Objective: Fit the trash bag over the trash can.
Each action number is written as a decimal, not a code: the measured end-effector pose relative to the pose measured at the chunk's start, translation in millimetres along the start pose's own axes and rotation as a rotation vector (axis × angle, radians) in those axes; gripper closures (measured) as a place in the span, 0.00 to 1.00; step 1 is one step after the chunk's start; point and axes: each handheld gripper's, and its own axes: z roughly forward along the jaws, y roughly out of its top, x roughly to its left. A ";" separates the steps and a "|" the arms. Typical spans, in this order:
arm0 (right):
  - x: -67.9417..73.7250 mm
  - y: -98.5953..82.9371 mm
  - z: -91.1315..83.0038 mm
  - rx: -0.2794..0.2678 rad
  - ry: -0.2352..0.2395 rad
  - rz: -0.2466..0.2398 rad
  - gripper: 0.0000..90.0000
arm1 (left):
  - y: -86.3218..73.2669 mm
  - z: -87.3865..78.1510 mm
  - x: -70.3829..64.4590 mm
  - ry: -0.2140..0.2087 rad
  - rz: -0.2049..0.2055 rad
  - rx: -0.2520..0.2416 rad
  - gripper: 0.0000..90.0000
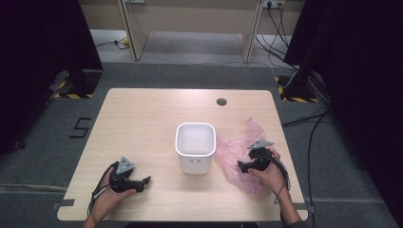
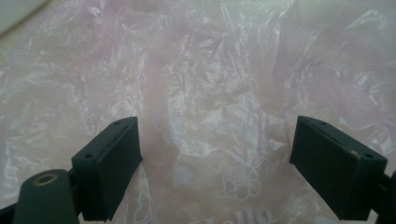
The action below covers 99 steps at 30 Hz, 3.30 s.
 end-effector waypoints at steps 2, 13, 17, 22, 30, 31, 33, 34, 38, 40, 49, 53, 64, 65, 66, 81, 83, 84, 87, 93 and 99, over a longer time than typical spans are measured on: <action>-2.3 -2.5 1.4 -0.009 0.029 0.041 0.18 | 0.1 0.1 0.1 -0.001 0.001 0.000 0.15; -10.6 -7.1 -5.8 -0.056 0.064 0.049 0.84 | 0.2 0.1 0.4 -0.003 0.004 0.001 0.15; -13.7 -8.4 -6.7 -0.087 0.052 0.065 0.92 | 0.2 0.3 0.3 -0.004 0.002 -0.001 0.15; -17.6 -3.5 -20.2 -0.213 0.043 0.091 0.94 | 0.1 -0.1 1.3 -0.019 -0.003 -0.008 0.16; -18.1 10.6 -41.0 -0.335 0.035 0.085 0.95 | 5.2 -8.6 6.0 -0.058 -0.090 -0.075 0.21; -18.9 14.4 -44.1 -0.346 0.029 0.077 0.95 | 10.3 -14.2 7.1 -0.061 -0.102 -0.104 0.21; -21.0 22.5 -50.9 -0.376 0.028 0.071 0.95 | 16.4 -20.0 7.2 -0.066 -0.118 -0.133 0.21; -21.0 22.5 -50.9 -0.376 0.028 0.071 0.95 | 16.4 -20.0 7.2 -0.066 -0.118 -0.133 0.21; -20.3 43.2 -66.9 -0.451 0.025 0.057 0.96 | 31.8 -32.8 4.2 -0.097 -0.142 -0.182 0.22; -20.1 46.9 -70.0 -0.466 0.023 0.055 0.96 | 34.8 -34.5 3.1 -0.112 -0.141 -0.184 0.22; -23.7 90.0 -99.5 -0.552 0.002 0.019 0.96 | 72.4 -47.2 -13.3 -0.167 -0.100 -0.210 0.21; -5.6 120.3 -114.6 -0.641 0.019 -0.022 0.96 | 100.8 -55.4 -18.2 -0.169 -0.081 -0.247 0.24; 37.9 169.6 -110.6 -0.723 0.081 -0.094 0.96 | 154.5 -57.4 -30.8 -0.204 -0.049 -0.280 0.27; 42.8 173.4 -109.0 -0.730 0.085 -0.103 0.95 | 158.3 -55.8 -32.2 -0.205 -0.045 -0.274 0.27; 53.0 180.2 -103.3 -0.743 0.100 -0.116 0.95 | 165.4 -51.9 -35.0 -0.210 -0.031 -0.275 0.30; 101.8 171.2 -69.0 -0.684 0.194 -0.216 0.95 | 183.6 -22.5 -42.9 -0.269 -0.069 -0.284 0.35; 104.5 159.6 -71.3 -0.651 0.226 -0.228 0.95 | 184.3 -21.9 -43.6 -0.306 -0.080 -0.299 0.35; 103.8 155.8 -71.3 -0.640 0.236 -0.230 0.95 | 185.0 -20.3 -44.1 -0.315 -0.077 -0.300 0.35; 100.8 144.9 -69.8 -0.598 0.281 -0.218 0.95 | 185.3 -17.7 -43.8 -0.314 -0.081 -0.309 0.34; 101.6 133.2 -65.2 -0.562 0.350 -0.201 0.95 | 188.2 -15.8 -42.2 -0.344 -0.114 -0.327 0.35; 112.4 128.6 -61.4 -0.520 0.385 -0.229 0.89 | 192.4 -16.7 -48.3 -0.296 0.035 -0.345 0.77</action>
